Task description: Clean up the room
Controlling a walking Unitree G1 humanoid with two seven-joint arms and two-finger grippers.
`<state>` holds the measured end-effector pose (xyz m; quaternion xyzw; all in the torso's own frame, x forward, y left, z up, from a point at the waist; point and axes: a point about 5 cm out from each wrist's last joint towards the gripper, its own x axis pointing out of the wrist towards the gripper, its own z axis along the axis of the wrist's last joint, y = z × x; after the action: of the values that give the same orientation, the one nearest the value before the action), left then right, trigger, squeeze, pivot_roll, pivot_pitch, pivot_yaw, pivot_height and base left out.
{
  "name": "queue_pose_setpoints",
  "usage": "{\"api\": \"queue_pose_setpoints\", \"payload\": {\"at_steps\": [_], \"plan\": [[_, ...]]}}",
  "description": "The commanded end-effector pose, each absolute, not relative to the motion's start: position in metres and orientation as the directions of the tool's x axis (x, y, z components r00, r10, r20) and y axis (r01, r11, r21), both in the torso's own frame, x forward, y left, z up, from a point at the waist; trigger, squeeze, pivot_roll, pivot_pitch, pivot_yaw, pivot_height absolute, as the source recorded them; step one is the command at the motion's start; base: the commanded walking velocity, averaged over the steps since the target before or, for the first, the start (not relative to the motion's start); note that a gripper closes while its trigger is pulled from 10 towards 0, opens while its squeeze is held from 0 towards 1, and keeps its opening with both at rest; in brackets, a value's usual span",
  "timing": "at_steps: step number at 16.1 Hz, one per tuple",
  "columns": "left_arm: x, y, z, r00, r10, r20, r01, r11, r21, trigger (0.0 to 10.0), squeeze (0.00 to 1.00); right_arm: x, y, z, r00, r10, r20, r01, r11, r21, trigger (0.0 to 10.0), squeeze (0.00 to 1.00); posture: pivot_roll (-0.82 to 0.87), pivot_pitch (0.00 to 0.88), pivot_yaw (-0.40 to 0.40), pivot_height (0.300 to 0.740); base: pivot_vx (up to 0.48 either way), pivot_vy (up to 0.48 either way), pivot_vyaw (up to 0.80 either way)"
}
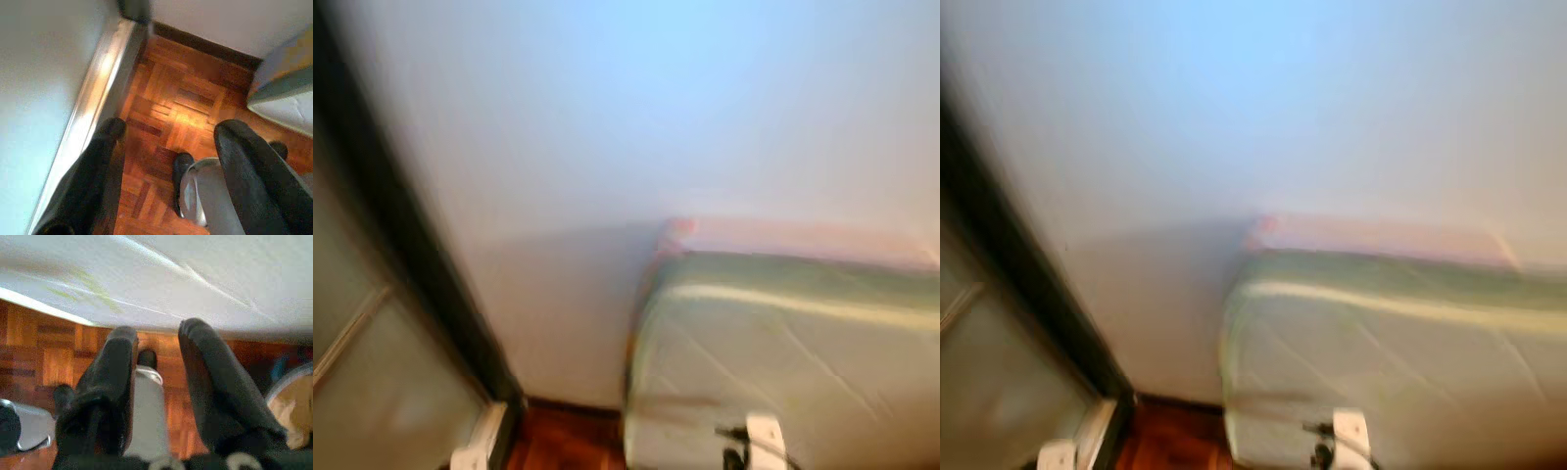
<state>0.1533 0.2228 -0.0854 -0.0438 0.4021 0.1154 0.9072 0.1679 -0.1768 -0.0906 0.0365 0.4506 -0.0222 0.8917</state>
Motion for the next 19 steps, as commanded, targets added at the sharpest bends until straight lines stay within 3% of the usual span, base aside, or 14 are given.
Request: {"api": "queue_pose_setpoints", "payload": {"at_steps": [1, 10, 19], "plan": [[0.2352, 0.1792, -0.0534, 0.736, -0.013, -0.677, -0.021, 0.999, -0.042, 10.0, 0.00, 0.1999, -0.1950, -0.0747, 0.613, -0.020, -0.790, 0.144, 0.986, 0.086, 10.0, 0.00, 0.05, 0.000, -0.058, 0.740, 0.000, 0.000, -0.78], [0.2344, 0.1804, -0.0538, 0.735, -0.005, -0.679, -0.026, 0.999, -0.036, 10.0, 0.00, 0.1996, -0.1944, -0.0749, 0.615, -0.023, -0.788, 0.147, 0.985, 0.087, 10.0, 0.00, 0.05, 0.000, -0.055, 0.740, 0.000, 0.000, -0.75], [0.2351, 0.1806, -0.0538, 0.727, 0.002, -0.687, -0.036, 0.999, -0.035, 10.0, 0.00, 0.2029, -0.1948, -0.0727, 0.631, -0.017, -0.775, 0.118, 0.990, 0.074, 10.0, 0.00, 0.05, 0.000, -0.056, 0.740, 0.000, 0.000, 0.00]]}}
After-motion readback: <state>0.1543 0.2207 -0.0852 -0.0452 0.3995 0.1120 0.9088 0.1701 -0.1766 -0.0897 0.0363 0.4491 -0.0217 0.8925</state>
